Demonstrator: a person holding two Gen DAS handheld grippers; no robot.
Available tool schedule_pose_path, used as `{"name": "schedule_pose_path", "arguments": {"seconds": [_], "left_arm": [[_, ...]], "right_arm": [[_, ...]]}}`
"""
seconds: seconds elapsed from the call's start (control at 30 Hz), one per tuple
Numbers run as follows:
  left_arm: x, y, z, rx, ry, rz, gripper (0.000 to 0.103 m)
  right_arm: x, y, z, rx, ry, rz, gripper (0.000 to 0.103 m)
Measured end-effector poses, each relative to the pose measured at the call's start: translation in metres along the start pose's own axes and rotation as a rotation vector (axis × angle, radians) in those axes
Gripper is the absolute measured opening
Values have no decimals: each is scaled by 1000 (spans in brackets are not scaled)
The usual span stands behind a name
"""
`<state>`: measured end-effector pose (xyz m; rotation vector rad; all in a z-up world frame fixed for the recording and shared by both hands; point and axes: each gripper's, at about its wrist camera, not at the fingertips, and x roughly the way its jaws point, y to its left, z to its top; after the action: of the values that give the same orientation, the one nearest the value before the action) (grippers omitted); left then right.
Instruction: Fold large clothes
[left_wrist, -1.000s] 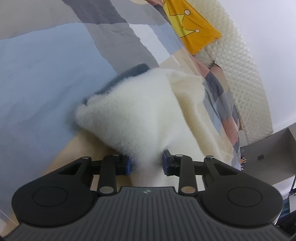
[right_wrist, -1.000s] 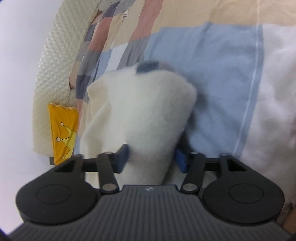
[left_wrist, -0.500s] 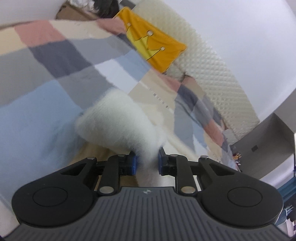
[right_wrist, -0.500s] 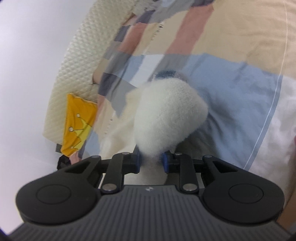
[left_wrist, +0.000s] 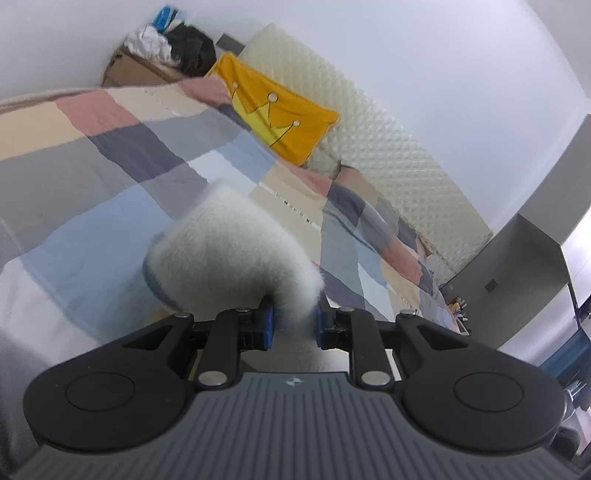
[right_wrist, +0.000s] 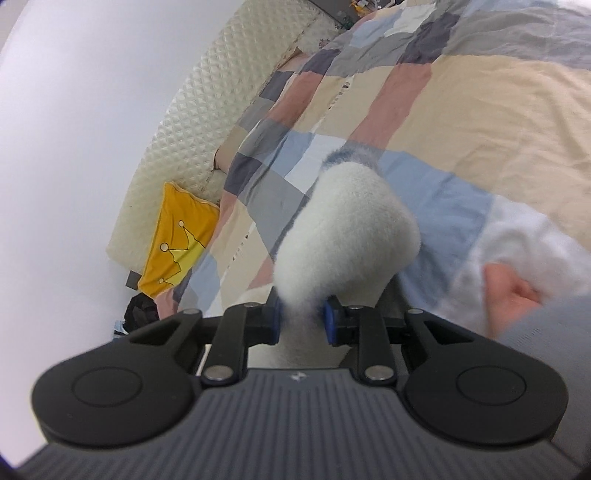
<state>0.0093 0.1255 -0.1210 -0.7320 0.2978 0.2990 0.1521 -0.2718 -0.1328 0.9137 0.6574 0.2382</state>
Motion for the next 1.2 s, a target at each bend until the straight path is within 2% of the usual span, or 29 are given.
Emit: {"name": "schedule_pose_path", "arguments": {"seconds": [0.13,0.27,0.47,0.63,0.83,1.03,1.2], "left_arm": [[-17,4,-10,-25,7,-6,24],[-2,6,-2,-50,23,9,24],[47,1,22,-54,49,57,25],[100,4,44,-71,93,81,25],[158,12,56,-72,122,114,25],[212,26,63,-70,152,122,25],[250,37,65,-59,167,100,25]], "right_arm": [[-17,-5,-6,33,-30,4,26],[-5,0,-1,51,-17,-9,27],[37,17,15,42,-10,-20,29],[77,21,27,100,12,-53,29],[129,20,35,112,34,-90,29],[173,15,41,89,49,-120,29],[208,5,47,93,67,-118,29]]}}
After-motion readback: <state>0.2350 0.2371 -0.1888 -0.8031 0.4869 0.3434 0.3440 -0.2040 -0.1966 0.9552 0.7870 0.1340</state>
